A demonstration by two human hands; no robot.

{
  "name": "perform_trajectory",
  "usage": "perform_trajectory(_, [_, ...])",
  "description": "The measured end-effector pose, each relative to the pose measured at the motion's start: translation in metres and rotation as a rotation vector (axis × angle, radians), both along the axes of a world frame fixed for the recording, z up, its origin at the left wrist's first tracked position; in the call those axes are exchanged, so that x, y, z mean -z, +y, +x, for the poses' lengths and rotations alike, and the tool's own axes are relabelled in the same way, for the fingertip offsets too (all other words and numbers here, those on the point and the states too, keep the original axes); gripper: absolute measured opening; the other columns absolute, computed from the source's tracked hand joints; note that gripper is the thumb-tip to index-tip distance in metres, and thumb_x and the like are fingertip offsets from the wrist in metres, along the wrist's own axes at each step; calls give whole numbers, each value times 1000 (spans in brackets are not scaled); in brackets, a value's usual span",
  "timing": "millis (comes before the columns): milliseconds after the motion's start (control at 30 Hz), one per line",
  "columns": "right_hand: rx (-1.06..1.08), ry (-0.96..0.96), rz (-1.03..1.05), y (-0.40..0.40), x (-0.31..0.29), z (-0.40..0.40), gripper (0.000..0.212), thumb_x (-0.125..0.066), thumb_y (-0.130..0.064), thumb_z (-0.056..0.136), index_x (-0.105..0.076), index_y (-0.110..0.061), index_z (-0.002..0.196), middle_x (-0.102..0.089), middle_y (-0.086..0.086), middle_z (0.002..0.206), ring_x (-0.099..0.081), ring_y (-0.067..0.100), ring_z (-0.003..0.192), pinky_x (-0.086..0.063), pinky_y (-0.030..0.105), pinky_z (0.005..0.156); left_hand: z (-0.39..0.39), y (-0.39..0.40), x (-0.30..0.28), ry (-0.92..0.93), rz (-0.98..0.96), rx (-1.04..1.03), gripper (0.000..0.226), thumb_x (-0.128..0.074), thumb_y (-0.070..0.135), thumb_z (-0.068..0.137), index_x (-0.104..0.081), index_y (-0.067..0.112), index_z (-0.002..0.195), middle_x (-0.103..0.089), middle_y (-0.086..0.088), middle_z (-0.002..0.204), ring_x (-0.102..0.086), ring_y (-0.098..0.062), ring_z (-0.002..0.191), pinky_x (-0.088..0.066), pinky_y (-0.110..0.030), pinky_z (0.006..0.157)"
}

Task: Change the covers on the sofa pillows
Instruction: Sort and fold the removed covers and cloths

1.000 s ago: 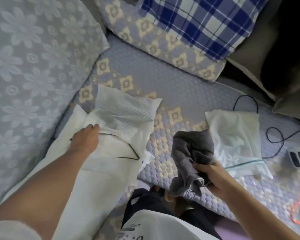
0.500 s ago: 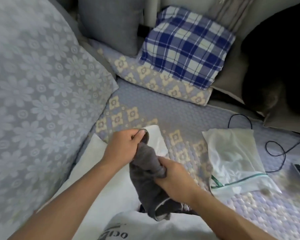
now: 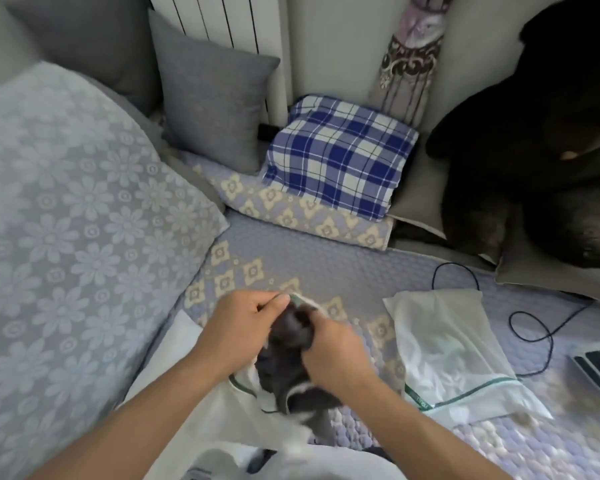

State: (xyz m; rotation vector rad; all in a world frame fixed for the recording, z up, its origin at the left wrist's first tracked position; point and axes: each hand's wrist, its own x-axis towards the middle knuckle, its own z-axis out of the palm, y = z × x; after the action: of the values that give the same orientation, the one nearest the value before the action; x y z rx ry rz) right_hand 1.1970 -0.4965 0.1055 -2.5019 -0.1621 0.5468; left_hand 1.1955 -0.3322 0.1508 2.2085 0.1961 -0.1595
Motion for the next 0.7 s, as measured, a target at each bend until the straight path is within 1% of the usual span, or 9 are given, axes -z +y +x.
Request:
perform_trajectory(100, [429, 303, 303, -18, 16, 25, 27, -65, -16, 80, -63, -18, 107, -71, 6, 94, -66, 31, 91, -44, 26, 69, -4, -6, -13, -33, 19, -43, 33, -59, 37, 100, -73, 18, 77, -43, 10, 49, -38, -4, 49, -36, -28, 54])
perform_trajectory(167, [643, 612, 593, -19, 23, 27, 29, -75, -16, 70, -70, -8, 98, -74, 13, 89, -71, 34, 87, -57, 35, 66, -8, -13, -20, -48, 30, -65, 45, -58, 38, 99, -57, 12, 63, -33, 11, 51, -32, -4, 50, -30, -28, 54])
perform_trajectory(233, [661, 781, 668, -13, 31, 27, 31, -75, -17, 69, -70, -5, 97, -75, 18, 88, -73, 36, 83, -62, 48, 70, -16, -26, -24, -10, -3, -10, 44, -59, 37, 99, -56, 17, 60, -48, 15, 51, -44, -4, 51, -38, -27, 56])
perform_trajectory(333, [719, 881, 726, -5, 41, 36, 12, -60, -10, 90, -60, -4, 80, -66, 13, 68, -65, 24, 64, -55, 32, 58, -29, -50, -32, 101, -46, 145, 31, -58, 38, 101, -78, 24, 83, -74, 12, 72, -70, -5, 73, -55, -27, 73])
perform_trajectory(433, [728, 663, 734, -7, 42, 36, 15, -57, -21, 96, -62, -9, 88, -67, 7, 85, -65, 24, 79, -57, 39, 76, -26, -57, -39, 69, -125, 67, 32, -58, 33, 101, -80, 17, 85, -75, 7, 72, -69, -3, 69, -50, -20, 66])
perform_trajectory(500, [467, 484, 727, -12, 26, 18, 14, -59, -28, 94, -64, -24, 107, -70, -8, 107, -67, 18, 98, -54, 42, 97, -14, -48, -40, 2, -80, -101, 41, -59, 44, 98, -75, 10, 80, -69, -2, 64, -60, -9, 59, -51, -33, 63])
perform_trajectory(567, [83, 397, 664, -30, 4, -12, 26, -55, -16, 98, -61, -41, 101, -64, -23, 100, -61, 3, 94, -49, 25, 96, -2, -31, -39, -23, -114, -272, 45, -61, 51, 91, -74, 10, 76, -62, 2, 58, -55, -12, 59, -49, -36, 68])
perform_trajectory(633, [-78, 115, 533, -56, -9, -35, 39, -54, -11, 98, -63, -49, 97, -65, -30, 99, -59, -3, 93, -45, 18, 87, 4, -14, -45, 21, -274, -355, 32, -65, 49, 89, -81, 22, 85, -74, 8, 77, -70, -18, 80, -55, -40, 86])
perform_trajectory(700, [34, -235, 363, -80, -1, -41, 33, -62, -26, 95, -58, -41, 124, -52, -29, 130, -47, -2, 121, -40, 21, 101, 4, -5, -53, 115, -372, -335, 29, -67, 51, 87, -82, 27, 94, -77, 1, 97, -71, -31, 102, -51, -51, 101])
